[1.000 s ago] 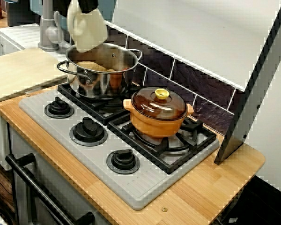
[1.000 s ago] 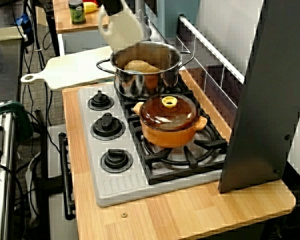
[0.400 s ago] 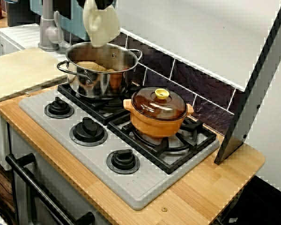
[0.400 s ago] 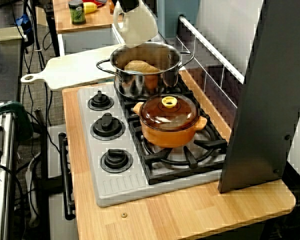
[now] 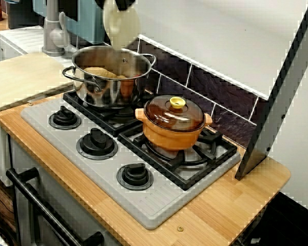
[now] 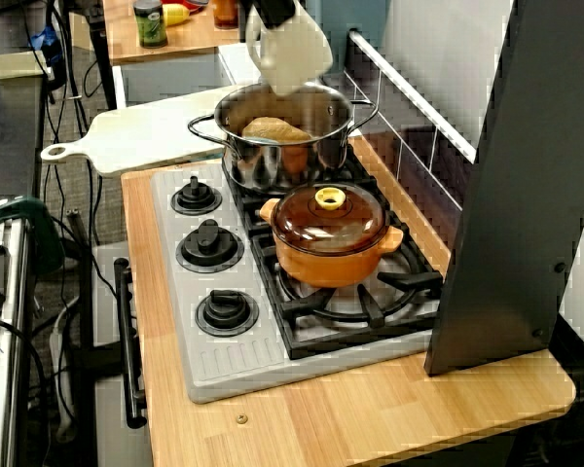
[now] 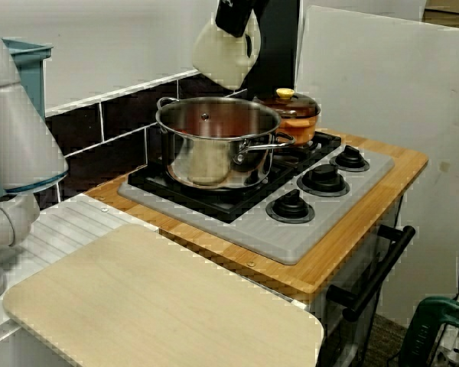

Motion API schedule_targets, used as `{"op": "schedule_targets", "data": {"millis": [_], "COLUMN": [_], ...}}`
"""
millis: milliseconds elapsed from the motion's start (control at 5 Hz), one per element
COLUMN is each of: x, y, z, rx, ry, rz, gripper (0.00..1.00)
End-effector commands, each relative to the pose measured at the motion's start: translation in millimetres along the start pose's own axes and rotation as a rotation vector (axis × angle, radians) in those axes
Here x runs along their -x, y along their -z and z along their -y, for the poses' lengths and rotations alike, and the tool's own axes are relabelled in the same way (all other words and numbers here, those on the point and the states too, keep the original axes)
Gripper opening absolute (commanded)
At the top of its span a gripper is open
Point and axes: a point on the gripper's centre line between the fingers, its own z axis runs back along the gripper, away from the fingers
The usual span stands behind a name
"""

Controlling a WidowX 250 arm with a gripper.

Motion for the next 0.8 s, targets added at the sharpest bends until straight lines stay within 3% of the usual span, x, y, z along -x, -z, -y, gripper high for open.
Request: {"op": "schedule_targets", "data": {"millis": [0,200,400,600], "x": [-14.4,-14.8,-7.1,7.6], "y": [-10.0,-11.7,-22.4,-21.3], "z": [9,12,13,17], "rx": [-0.021,-0.022,-0.023,-0.055], "ry": [-0.001,0.013,0.015,0.029], "rz": [0.097,0.1,0.162,0.226], "gripper": [0.0,0.0,0.0,0.0]}}
